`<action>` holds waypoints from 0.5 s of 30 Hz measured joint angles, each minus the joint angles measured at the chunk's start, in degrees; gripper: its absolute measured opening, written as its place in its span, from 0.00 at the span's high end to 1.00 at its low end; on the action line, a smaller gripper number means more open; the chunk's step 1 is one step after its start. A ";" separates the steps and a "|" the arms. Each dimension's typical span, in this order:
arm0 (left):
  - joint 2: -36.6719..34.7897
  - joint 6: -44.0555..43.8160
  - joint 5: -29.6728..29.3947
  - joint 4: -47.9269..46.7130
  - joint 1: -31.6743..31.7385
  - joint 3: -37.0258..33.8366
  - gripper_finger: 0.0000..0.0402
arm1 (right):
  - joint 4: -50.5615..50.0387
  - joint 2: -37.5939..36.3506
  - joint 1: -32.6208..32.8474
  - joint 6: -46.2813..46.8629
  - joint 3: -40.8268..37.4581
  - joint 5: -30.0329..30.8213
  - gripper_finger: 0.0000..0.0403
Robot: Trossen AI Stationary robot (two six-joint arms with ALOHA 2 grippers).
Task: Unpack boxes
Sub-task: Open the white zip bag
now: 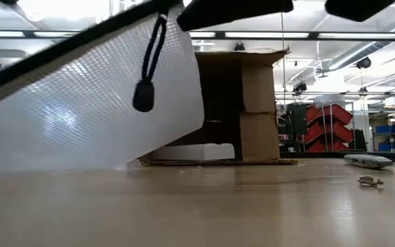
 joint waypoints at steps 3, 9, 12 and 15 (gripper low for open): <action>1.61 0.47 -2.60 -0.95 -0.71 0.00 0.94 | -0.20 -0.03 0.62 -0.12 0.10 0.13 1.00; 1.73 -2.56 -5.99 -8.79 -1.15 0.00 0.94 | -0.80 -1.40 1.56 0.33 0.04 2.52 1.00; 1.73 -3.14 -7.40 -8.49 -0.46 -0.21 0.93 | -0.77 -1.43 1.56 0.36 0.26 2.44 1.00; 1.73 -3.69 -5.33 -7.56 0.64 -0.61 0.90 | -0.81 -1.41 1.54 0.77 0.26 2.42 1.00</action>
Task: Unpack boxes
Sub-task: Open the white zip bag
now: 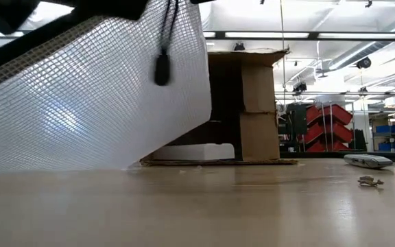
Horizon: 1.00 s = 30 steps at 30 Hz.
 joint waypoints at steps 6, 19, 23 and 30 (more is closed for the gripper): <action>0.00 0.00 0.07 0.48 1.22 -0.02 0.74 | -0.04 0.00 -0.01 1.09 0.00 -1.14 1.00; 0.02 2.71 2.26 4.58 3.27 -0.02 0.47 | -0.06 0.04 -0.11 1.01 0.00 -1.23 1.00; 0.02 2.75 2.79 4.48 3.42 -0.02 0.53 | -0.20 0.04 0.09 -0.42 0.00 -1.30 1.00; -0.96 2.77 2.64 3.95 3.57 -0.02 0.93 | -0.68 0.07 0.44 -0.09 0.00 -3.93 1.00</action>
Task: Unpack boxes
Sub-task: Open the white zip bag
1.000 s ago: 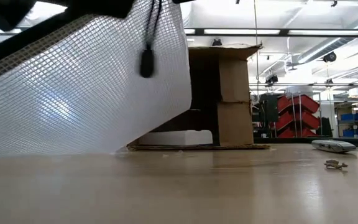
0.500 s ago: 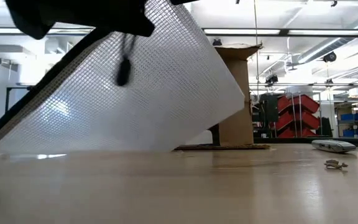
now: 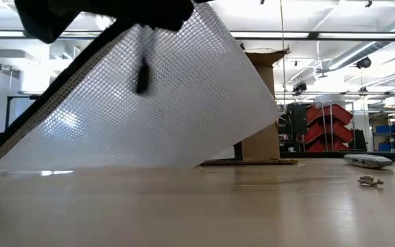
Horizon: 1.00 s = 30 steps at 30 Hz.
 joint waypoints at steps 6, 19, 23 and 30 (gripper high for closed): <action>-0.88 -0.36 0.85 -1.27 0.00 0.00 0.99 | -3.68 -0.02 0.40 2.39 0.00 -1.95 1.00; -0.99 -2.75 6.03 -5.78 0.05 0.00 1.00 | -11.04 -2.45 4.18 8.65 0.00 -1.76 1.00; -1.01 -2.65 5.93 -4.65 0.20 0.00 1.00 | -10.83 -1.82 3.57 6.07 -0.20 -0.45 1.00; -1.01 -1.90 5.97 -3.97 0.20 0.00 1.00 | -3.94 0.93 1.26 -0.45 -0.22 1.50 0.96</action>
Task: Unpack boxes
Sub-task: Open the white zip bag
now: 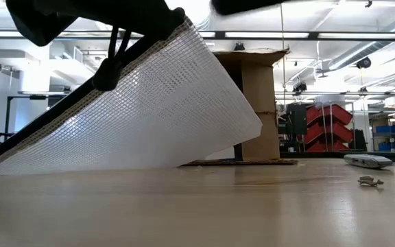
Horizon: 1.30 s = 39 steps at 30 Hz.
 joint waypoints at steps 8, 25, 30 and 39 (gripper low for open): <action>0.00 0.51 0.38 0.08 0.08 0.00 1.00 | 2.39 0.73 -0.80 -3.57 -0.04 -0.39 0.77; 0.00 1.82 -0.01 1.06 0.34 0.00 1.00 | 4.54 1.72 -3.25 -3.62 -0.04 -3.50 0.99; -0.73 2.57 4.27 -0.51 0.33 0.00 1.00 | 4.11 1.34 -2.85 -3.02 -0.04 -3.22 1.00; -1.99 -1.08 12.55 -9.23 -0.31 0.00 1.00 | 0.60 -2.05 0.06 -1.10 -0.04 -3.10 1.00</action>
